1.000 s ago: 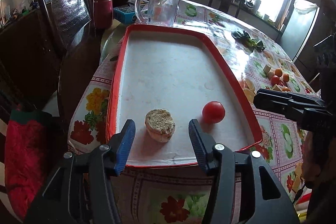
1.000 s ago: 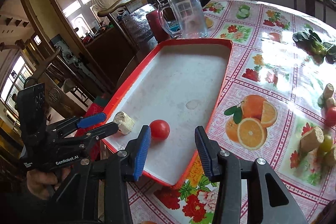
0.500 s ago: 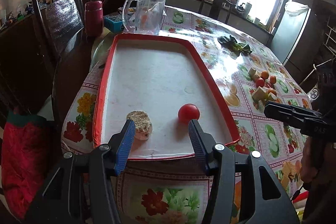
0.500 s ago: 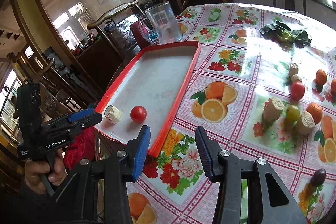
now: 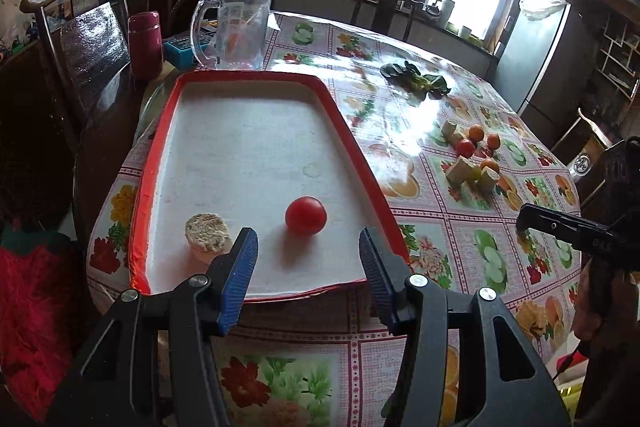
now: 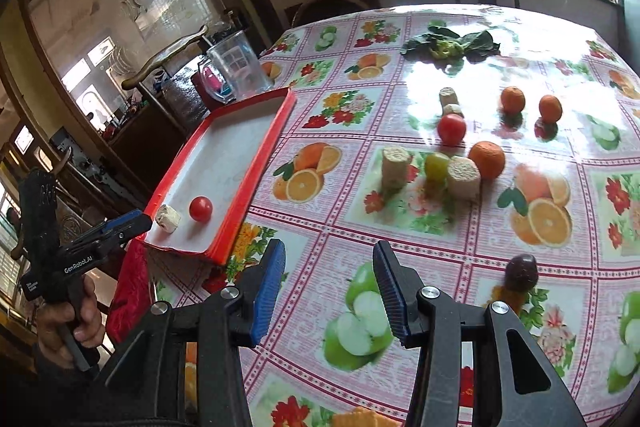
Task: Organize fruits
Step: 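Withdraw both open tools from the tray back toward the fruit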
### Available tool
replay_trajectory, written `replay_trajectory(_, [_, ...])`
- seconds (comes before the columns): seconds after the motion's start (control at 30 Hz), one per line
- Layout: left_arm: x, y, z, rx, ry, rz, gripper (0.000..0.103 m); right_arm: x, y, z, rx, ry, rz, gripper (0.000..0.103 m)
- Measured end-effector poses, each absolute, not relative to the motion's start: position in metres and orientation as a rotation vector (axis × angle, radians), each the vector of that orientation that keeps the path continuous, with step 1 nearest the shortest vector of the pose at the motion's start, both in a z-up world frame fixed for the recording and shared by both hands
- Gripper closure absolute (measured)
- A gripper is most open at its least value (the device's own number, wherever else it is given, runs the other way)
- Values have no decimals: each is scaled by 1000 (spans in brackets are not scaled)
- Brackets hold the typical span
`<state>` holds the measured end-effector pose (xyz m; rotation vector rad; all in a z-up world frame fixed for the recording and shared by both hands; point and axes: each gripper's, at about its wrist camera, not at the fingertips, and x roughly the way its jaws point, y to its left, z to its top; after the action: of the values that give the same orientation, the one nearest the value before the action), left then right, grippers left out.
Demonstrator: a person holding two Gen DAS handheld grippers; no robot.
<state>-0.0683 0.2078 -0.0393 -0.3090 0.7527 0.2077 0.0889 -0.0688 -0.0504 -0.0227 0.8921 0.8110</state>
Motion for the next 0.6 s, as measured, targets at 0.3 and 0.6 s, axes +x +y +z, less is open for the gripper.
replay_trajectory(0.3, [-48,168,-38,-270,776,112,51,95,-120,-54,33,885,721,55])
replay_trajectory(0.6, [-20,124,-40,-219,806,23,51,102,-154,-68,78,906,672,55])
